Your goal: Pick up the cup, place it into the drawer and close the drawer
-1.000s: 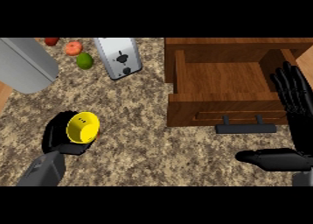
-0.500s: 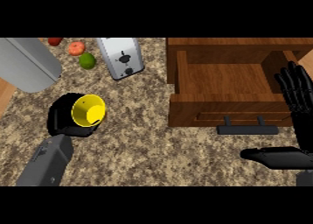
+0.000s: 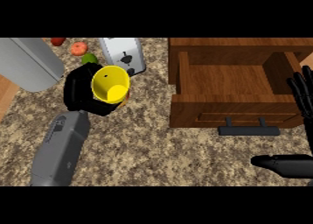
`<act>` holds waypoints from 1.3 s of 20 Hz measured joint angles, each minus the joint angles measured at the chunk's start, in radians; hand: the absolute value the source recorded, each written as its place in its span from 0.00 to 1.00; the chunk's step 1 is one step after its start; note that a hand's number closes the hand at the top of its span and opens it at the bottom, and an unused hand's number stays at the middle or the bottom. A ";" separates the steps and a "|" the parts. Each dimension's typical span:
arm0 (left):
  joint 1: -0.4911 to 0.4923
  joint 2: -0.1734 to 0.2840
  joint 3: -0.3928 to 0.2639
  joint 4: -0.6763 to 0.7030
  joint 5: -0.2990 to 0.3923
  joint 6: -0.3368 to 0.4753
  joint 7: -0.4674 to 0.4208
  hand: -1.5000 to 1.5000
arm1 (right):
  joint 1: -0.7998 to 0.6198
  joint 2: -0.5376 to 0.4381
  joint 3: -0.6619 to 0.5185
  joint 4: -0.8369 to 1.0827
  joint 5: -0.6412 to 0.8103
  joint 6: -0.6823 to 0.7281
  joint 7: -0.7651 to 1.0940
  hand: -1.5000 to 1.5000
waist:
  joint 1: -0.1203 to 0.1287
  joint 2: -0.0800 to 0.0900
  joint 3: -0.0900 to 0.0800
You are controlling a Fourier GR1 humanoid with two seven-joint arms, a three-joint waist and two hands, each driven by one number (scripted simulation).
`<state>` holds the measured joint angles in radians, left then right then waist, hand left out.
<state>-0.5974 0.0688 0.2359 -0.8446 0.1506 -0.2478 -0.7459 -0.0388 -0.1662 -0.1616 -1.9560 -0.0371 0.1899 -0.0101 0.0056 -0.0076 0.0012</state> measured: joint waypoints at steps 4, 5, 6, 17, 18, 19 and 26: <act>-0.044 -0.040 -0.064 -0.134 -0.002 0.077 0.135 1.00 | 0.003 0.002 -0.004 0.012 0.001 0.004 -0.013 0.00 | -0.001 0.001 0.000; -0.065 -0.046 -0.076 -0.152 -0.003 0.098 0.165 1.00 | -0.004 -0.001 -0.006 0.017 0.000 0.005 -0.011 0.00 | -0.002 0.002 0.000; -0.090 -0.051 -0.088 -0.174 -0.006 0.121 0.205 1.00 | -0.001 -0.007 -0.012 0.011 -0.009 0.011 -0.005 0.00 | -0.004 0.002 0.000; -0.365 -0.067 -0.251 -0.136 0.020 0.378 0.429 1.00 | -0.012 -0.007 -0.015 0.027 -0.007 0.021 -0.021 0.00 | -0.021 0.008 -0.001; -0.394 -0.068 -0.262 -0.101 0.035 0.399 0.428 1.00 | -0.015 -0.011 -0.019 0.025 -0.016 0.026 -0.015 0.00 | -0.025 0.009 -0.001; -0.410 -0.068 -0.275 -0.087 0.050 0.415 0.440 1.00 | -0.015 -0.007 -0.018 0.037 -0.012 0.026 -0.029 0.00 | -0.025 0.009 -0.001; -0.574 -0.069 -0.326 0.142 0.152 0.488 0.431 1.00 | -0.035 -0.025 -0.036 0.039 -0.043 0.045 -0.012 0.00 | -0.040 0.014 -0.001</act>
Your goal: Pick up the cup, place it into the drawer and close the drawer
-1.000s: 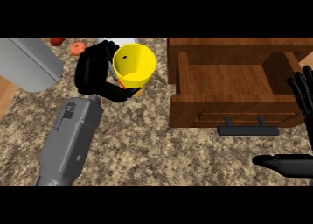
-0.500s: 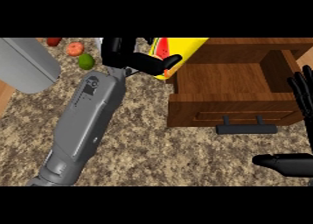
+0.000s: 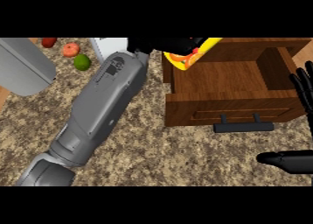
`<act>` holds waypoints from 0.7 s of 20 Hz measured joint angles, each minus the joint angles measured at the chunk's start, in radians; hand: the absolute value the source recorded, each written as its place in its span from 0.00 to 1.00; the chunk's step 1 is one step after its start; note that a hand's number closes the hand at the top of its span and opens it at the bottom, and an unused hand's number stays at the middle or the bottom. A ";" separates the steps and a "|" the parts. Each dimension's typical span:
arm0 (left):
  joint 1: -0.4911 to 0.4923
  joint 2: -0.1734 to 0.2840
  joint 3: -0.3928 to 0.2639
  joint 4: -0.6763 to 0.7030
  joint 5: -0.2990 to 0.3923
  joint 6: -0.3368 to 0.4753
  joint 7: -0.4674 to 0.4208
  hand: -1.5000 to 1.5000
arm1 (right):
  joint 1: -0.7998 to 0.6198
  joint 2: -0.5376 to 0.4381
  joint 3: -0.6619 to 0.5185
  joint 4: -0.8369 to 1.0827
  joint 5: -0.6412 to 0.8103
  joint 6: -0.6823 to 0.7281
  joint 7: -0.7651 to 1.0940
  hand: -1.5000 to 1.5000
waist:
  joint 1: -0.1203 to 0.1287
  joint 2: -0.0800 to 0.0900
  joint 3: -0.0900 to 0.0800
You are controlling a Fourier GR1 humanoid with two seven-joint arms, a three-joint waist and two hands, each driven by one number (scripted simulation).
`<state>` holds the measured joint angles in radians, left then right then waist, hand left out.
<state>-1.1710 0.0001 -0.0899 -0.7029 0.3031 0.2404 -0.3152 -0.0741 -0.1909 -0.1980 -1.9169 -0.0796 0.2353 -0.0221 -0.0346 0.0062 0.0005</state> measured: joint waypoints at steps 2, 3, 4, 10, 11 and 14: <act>-0.031 0.000 -0.027 0.046 0.032 0.021 0.000 1.00 | 0.014 -0.002 -0.005 0.004 0.000 0.009 -0.019 0.00 | -0.004 0.000 0.000; -0.043 0.000 -0.045 0.077 0.048 0.031 -0.013 1.00 | 0.010 0.001 0.001 0.008 0.005 0.008 -0.022 0.00 | -0.008 0.002 0.000; -0.056 0.000 -0.058 0.105 0.061 0.035 -0.022 1.00 | 0.005 0.006 0.008 0.008 0.012 0.003 -0.022 0.00 | -0.010 0.003 0.000; -0.073 0.000 -0.193 0.172 0.164 0.076 -0.042 1.00 | -0.001 0.014 0.015 0.018 0.024 0.000 -0.031 0.00 | -0.017 0.003 0.000; -0.064 0.000 -0.214 0.182 0.182 0.086 -0.053 1.00 | -0.015 0.008 0.009 0.019 0.015 0.001 -0.021 0.00 | -0.021 0.004 0.000; -0.070 0.000 -0.287 0.211 0.211 0.121 -0.047 1.00 | -0.019 0.010 0.013 0.028 0.021 0.000 -0.025 0.00 | -0.030 0.006 0.000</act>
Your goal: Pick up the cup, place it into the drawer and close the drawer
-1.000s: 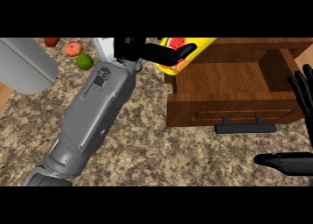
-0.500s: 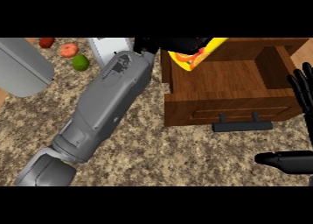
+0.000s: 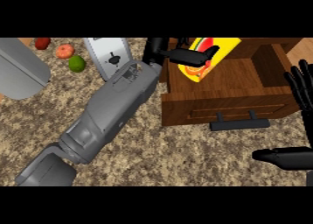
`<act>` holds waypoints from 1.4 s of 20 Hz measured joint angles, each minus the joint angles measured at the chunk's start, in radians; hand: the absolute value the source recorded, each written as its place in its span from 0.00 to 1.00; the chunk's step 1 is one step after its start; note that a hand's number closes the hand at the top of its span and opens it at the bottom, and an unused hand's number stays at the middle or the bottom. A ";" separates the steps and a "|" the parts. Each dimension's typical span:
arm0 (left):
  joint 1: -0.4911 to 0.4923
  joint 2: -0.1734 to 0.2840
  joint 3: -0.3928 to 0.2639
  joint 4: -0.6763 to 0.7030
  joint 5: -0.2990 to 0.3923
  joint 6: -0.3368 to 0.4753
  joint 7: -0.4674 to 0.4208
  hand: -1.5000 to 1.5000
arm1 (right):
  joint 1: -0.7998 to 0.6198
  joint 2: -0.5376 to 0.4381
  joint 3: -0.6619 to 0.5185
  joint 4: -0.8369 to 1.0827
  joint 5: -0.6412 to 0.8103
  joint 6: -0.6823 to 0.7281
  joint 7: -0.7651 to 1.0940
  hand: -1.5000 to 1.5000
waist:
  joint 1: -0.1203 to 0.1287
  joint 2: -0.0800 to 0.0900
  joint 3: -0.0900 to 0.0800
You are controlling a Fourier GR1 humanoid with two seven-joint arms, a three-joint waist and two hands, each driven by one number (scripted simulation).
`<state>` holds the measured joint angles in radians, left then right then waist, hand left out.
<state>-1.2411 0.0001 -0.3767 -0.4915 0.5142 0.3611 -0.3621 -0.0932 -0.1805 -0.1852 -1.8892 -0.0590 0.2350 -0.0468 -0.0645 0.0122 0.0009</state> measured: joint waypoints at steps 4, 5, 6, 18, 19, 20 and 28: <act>-0.018 0.000 -0.081 0.044 0.021 0.018 0.029 0.00 | -0.017 -0.007 0.000 0.004 -0.003 0.005 0.006 0.00 | -0.009 0.003 0.000; -0.012 0.000 -0.106 0.039 0.027 0.021 0.039 0.00 | -0.015 -0.014 -0.009 0.003 -0.013 0.012 0.004 0.00 | -0.009 0.002 0.000; -0.010 0.000 -0.126 0.044 0.031 0.025 0.046 0.00 | -0.012 -0.012 -0.010 0.012 -0.011 0.013 -0.006 0.00 | -0.010 0.003 0.000; -0.010 0.000 -0.291 0.029 0.076 0.133 0.060 0.00 | -0.039 -0.002 -0.003 0.015 -0.058 0.032 0.005 0.00 | -0.019 0.006 0.000; -0.009 0.000 -0.289 0.019 0.084 0.138 0.045 0.00 | -0.038 0.004 -0.002 0.012 -0.082 0.042 0.010 0.00 | -0.017 0.005 0.000; -0.016 0.000 -0.284 0.013 0.095 0.140 0.038 0.00 | -0.030 0.007 0.002 -0.002 -0.105 0.055 0.018 0.00 | -0.017 0.004 0.000; -0.045 0.001 -0.234 -0.043 0.155 0.162 -0.012 0.00 | -0.005 -0.060 0.007 -0.059 -0.167 0.157 0.055 1.00 | 0.018 -0.005 -0.001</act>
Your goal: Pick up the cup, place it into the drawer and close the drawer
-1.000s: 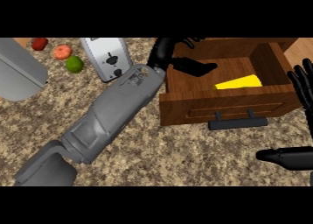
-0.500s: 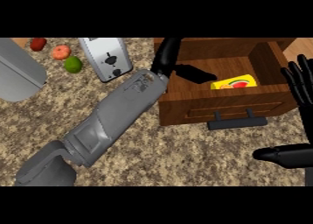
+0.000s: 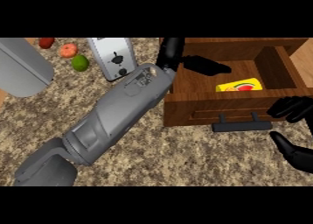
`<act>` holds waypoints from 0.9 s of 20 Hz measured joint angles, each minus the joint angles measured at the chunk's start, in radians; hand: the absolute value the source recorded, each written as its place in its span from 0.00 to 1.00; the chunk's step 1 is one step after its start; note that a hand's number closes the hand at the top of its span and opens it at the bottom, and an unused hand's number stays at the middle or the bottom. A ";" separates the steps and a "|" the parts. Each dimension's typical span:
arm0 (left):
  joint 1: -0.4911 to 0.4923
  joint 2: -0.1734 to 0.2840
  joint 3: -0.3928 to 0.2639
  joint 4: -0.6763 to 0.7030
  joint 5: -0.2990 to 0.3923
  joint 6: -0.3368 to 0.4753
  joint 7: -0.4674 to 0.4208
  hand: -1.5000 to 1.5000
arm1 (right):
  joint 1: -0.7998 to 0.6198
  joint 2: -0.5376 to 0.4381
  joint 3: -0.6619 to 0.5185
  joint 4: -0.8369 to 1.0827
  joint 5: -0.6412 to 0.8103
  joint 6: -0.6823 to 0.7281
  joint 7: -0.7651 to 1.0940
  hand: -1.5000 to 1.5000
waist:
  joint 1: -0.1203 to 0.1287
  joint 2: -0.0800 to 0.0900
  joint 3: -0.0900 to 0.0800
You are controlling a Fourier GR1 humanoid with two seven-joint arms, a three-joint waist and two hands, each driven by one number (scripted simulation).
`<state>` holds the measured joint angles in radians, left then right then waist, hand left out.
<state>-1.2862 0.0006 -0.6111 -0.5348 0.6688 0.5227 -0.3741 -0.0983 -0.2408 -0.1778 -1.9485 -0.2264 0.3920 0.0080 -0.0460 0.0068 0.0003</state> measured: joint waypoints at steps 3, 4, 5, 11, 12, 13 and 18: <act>0.000 0.030 0.034 -0.023 0.006 -0.019 0.012 0.00 | 0.026 -0.046 0.005 -0.038 0.031 0.037 0.012 1.00 | 0.019 -0.005 0.000; 0.006 0.035 0.040 -0.042 0.006 -0.016 0.022 0.00 | 0.035 -0.057 0.010 -0.048 0.046 0.046 0.017 1.00 | 0.025 -0.007 0.000; 0.014 0.046 0.048 -0.064 0.006 -0.015 0.033 0.00 | 0.048 -0.058 0.021 -0.054 0.068 0.049 0.016 1.00 | 0.031 -0.008 0.000; 0.088 0.133 0.091 -0.187 0.004 -0.029 0.079 0.00 | 0.083 -0.064 0.076 -0.091 0.243 0.030 0.009 1.00 | 0.051 -0.012 -0.001; 0.108 0.147 0.093 -0.218 0.001 -0.025 0.090 0.00 | 0.085 -0.065 0.082 -0.092 0.272 0.023 0.011 1.00 | 0.054 -0.013 -0.001; 0.130 0.165 0.098 -0.251 0.000 -0.026 0.102 0.00 | 0.083 -0.062 0.095 -0.096 0.296 0.016 0.023 1.00 | 0.057 -0.013 -0.001; 0.238 0.255 0.126 -0.391 -0.006 -0.040 0.142 0.00 | 0.048 -0.038 0.146 -0.021 0.449 -0.044 -0.009 1.00 | 0.067 -0.012 0.000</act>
<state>-1.0486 0.2561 -0.4849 -0.9257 0.6628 0.4825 -0.2323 -0.0503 -0.2786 -0.0316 -1.9694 0.2224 0.3482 -0.0007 0.0215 -0.0051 0.0000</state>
